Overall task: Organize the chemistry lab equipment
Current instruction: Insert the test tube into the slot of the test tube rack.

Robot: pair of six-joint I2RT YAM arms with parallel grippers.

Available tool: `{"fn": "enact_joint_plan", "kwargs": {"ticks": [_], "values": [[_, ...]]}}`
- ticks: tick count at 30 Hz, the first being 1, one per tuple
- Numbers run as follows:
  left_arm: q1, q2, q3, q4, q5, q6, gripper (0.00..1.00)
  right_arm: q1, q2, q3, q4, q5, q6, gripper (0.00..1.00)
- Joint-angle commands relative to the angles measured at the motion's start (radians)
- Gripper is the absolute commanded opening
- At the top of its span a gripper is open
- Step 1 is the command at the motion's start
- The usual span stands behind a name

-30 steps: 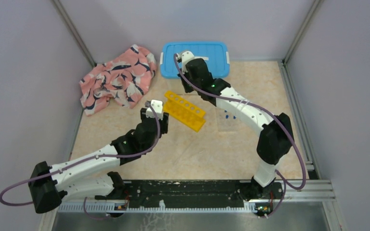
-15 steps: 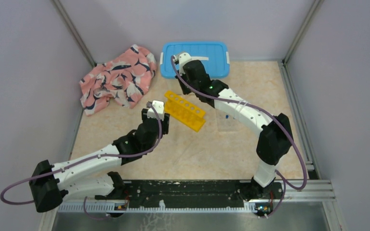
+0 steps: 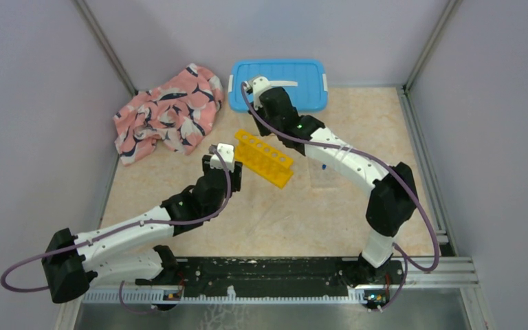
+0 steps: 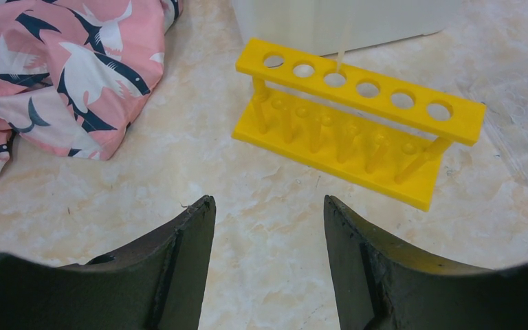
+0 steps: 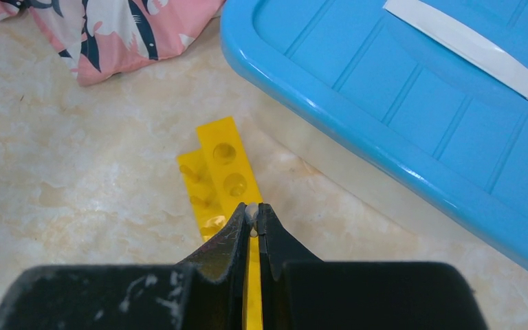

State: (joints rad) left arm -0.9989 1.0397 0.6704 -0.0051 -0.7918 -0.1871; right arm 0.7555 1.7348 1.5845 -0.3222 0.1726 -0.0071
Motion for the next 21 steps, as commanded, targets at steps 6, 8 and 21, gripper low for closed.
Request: {"fn": "enact_joint_plan", "kwargs": {"ticks": [6, 8, 21], "values": [[-0.004, 0.0, -0.009, 0.03, 0.008, -0.008, 0.65, 0.015, -0.09, -0.001, 0.049, 0.043, -0.024, 0.01], [-0.003, 0.002, -0.009, 0.03, 0.009, -0.009, 0.65, 0.016, -0.087, 0.007, 0.035, 0.041, -0.026, 0.01], [-0.004, 0.002, -0.013, 0.031, 0.011, -0.014, 0.65, 0.019, -0.073, -0.015, 0.046, 0.004, -0.006, 0.01]]}}
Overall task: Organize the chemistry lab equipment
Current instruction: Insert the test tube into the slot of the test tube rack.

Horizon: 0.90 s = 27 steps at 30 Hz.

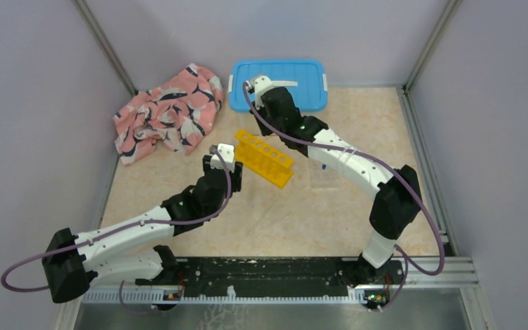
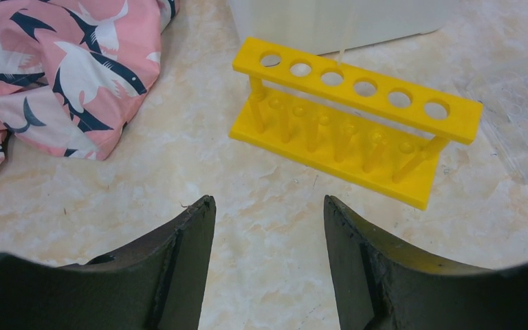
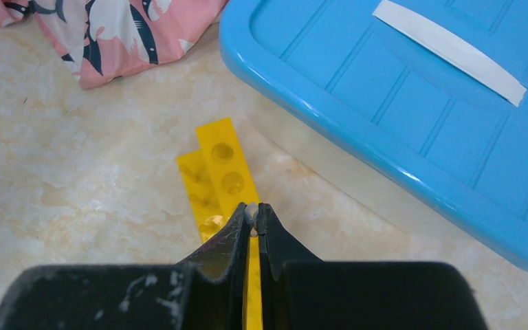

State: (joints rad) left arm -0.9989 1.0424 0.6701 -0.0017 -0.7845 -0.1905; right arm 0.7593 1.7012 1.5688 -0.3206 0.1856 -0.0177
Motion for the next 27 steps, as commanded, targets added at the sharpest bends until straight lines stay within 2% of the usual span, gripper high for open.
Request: {"fn": "enact_joint_plan", "kwargs": {"ticks": [1, 27], "values": [[-0.004, -0.002, -0.014, 0.028, 0.004, -0.01, 0.65, 0.016, -0.038, 0.001, 0.045, -0.012, 0.006, 0.0], [-0.003, 0.002, -0.037, 0.051, 0.004, -0.012, 0.66, 0.021, 0.023, -0.038, 0.075, -0.043, 0.011, 0.01]]}}
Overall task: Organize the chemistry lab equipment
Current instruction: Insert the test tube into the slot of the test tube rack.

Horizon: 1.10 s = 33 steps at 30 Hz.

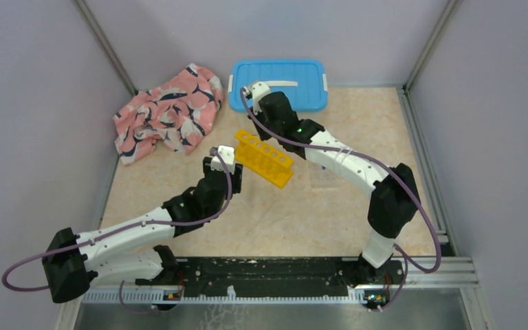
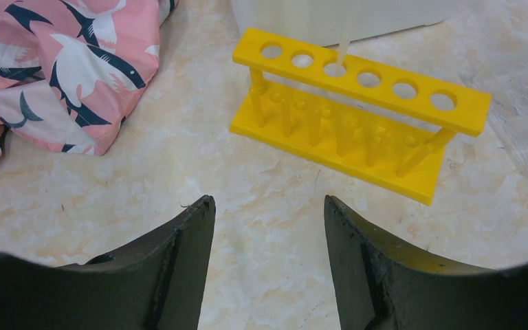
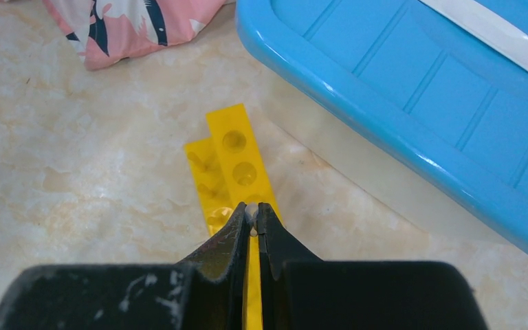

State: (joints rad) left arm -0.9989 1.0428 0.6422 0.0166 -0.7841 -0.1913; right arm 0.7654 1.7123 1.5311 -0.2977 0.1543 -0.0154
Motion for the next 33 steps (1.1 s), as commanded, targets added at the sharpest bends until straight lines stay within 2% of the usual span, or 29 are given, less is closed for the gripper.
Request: {"fn": "enact_joint_plan", "kwargs": {"ticks": [1, 33], "values": [[-0.003, 0.001, -0.011, 0.033, 0.003, -0.011, 0.66, 0.015, 0.014, -0.002, 0.054, -0.011, 0.008, 0.01], [-0.001, 0.02, -0.015, 0.057, 0.012, -0.004, 0.66, 0.014, 0.099, -0.061, 0.103, -0.024, 0.037, 0.0]]}}
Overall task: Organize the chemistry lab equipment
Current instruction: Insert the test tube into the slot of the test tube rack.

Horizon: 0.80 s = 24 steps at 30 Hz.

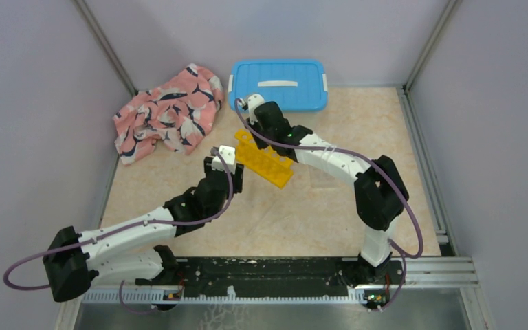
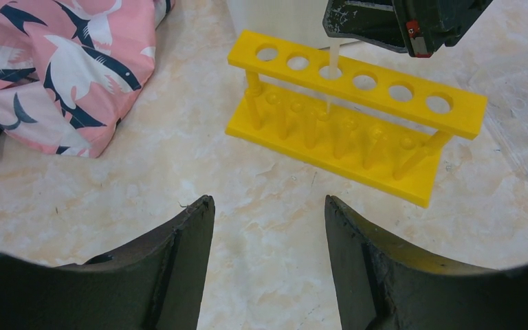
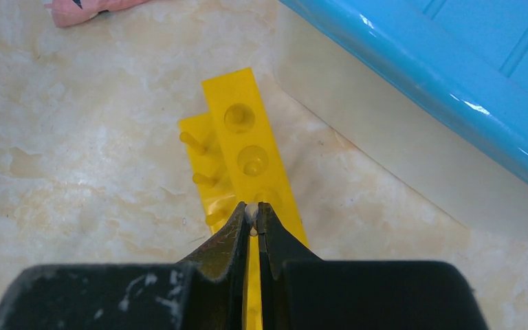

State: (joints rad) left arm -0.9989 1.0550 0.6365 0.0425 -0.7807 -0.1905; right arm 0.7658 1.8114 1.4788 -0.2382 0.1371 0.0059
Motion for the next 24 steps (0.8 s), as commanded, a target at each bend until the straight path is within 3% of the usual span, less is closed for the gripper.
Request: {"fn": "enact_joint_plan", "kwargs": {"ticks": [1, 19, 22, 24], "values": [[-0.001, 0.008, -0.01, 0.031, 0.009, -0.004, 0.66, 0.015, -0.001, -0.01, 0.046, -0.006, 0.016, 0.0], [-0.001, 0.019, -0.008, 0.031, 0.014, -0.01, 0.66, 0.005, 0.002, -0.049, 0.068, -0.014, 0.026, 0.02], [0.0, 0.021, -0.009, 0.031, 0.014, -0.01, 0.66, 0.005, 0.0, -0.054, 0.07, -0.017, 0.026, 0.1], [-0.001, 0.024, -0.007, 0.033, 0.014, -0.01, 0.66, 0.006, -0.003, -0.055, 0.071, -0.017, 0.026, 0.21]]}}
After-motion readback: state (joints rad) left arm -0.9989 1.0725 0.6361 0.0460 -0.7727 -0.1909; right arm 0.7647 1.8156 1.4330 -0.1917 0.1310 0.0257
